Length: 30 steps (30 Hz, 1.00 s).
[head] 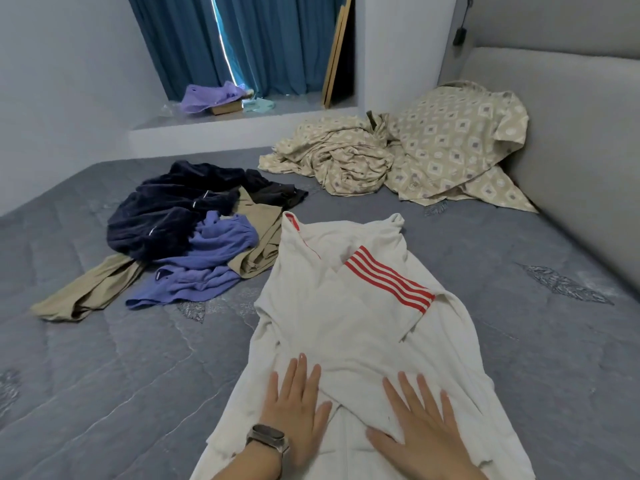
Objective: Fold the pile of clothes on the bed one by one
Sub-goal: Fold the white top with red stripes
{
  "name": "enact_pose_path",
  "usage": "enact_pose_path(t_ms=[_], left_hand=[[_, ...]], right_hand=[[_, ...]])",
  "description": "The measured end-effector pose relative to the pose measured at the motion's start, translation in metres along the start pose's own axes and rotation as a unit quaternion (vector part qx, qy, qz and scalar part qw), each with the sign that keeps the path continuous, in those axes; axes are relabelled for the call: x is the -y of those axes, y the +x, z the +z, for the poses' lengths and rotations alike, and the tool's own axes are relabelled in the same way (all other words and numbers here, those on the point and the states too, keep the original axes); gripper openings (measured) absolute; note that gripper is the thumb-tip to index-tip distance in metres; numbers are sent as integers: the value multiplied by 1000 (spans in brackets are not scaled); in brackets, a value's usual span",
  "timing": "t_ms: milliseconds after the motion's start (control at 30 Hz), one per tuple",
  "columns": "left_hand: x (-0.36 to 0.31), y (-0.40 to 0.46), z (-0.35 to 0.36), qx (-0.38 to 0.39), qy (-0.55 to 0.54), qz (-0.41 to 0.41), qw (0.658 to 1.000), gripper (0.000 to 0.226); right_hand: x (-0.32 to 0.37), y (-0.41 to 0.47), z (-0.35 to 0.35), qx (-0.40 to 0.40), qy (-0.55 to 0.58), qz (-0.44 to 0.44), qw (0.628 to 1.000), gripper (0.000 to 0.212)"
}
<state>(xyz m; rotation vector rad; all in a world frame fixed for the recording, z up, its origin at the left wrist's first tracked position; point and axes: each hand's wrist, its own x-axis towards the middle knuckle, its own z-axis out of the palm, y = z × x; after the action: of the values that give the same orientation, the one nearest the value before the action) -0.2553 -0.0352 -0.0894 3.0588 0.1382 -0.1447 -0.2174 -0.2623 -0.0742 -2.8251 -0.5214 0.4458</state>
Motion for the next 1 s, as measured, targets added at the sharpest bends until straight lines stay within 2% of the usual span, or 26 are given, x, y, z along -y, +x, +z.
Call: enact_pose_path(t_ms=[67,133,200,267,300,333,400,433,467,500,533,600,667,767,833,900,933,1000], left_hand=[[6,-18,0,19,-10,19,1000,54],[18,-37,-1,44,-39,21,998,54],[32,-52,2,28,-59,25,998,58],[45,-64,2,-26,-101,22,994,55],[48,-68,-5,-65,-148,-7,987,54],[50,-69,-11,-122,-208,-53,969,53],[55,-69,-28,-170,-332,-150,916,59],[63,-68,-33,-168,-355,-190,900,69],[69,-66,-36,-147,-367,-224,890,83],[75,-64,-40,-95,-380,-256,884,95],[78,-64,-43,-39,-386,-276,880,99],[82,-63,-43,32,-396,-289,871,87],[85,-64,-44,46,-399,-286,870,74],[87,-64,-37,63,-341,-310,885,77],[86,-63,-35,69,-342,-316,882,77],[78,-66,-47,67,-409,-325,850,70],[77,-66,-50,76,-464,-326,820,61],[70,-69,-57,141,-575,-319,740,41]], right_hand=[[2,-9,-15,105,24,31,994,134],[-2,-17,-25,182,19,25,983,147],[-7,-26,-32,220,16,10,975,155],[-13,-35,-33,223,50,3,973,155],[-14,-41,-36,208,103,4,973,149],[-14,-48,-39,164,172,18,971,133],[-12,-61,-45,4,296,96,950,76],[-15,-63,-47,-84,315,136,936,63],[-20,-62,-47,-140,287,177,931,60],[-23,-61,-47,-156,249,228,928,70],[-25,-60,-47,-136,218,278,926,87],[-28,-56,-44,-69,182,331,923,115],[-28,-52,-38,-54,164,330,928,122],[-18,-53,-34,-111,157,360,913,129],[-14,-54,-34,-91,138,404,900,131],[-15,-55,-33,-58,159,424,890,127],[-18,-55,-31,-52,191,417,887,121],[-23,-56,-28,-41,255,382,887,102]])
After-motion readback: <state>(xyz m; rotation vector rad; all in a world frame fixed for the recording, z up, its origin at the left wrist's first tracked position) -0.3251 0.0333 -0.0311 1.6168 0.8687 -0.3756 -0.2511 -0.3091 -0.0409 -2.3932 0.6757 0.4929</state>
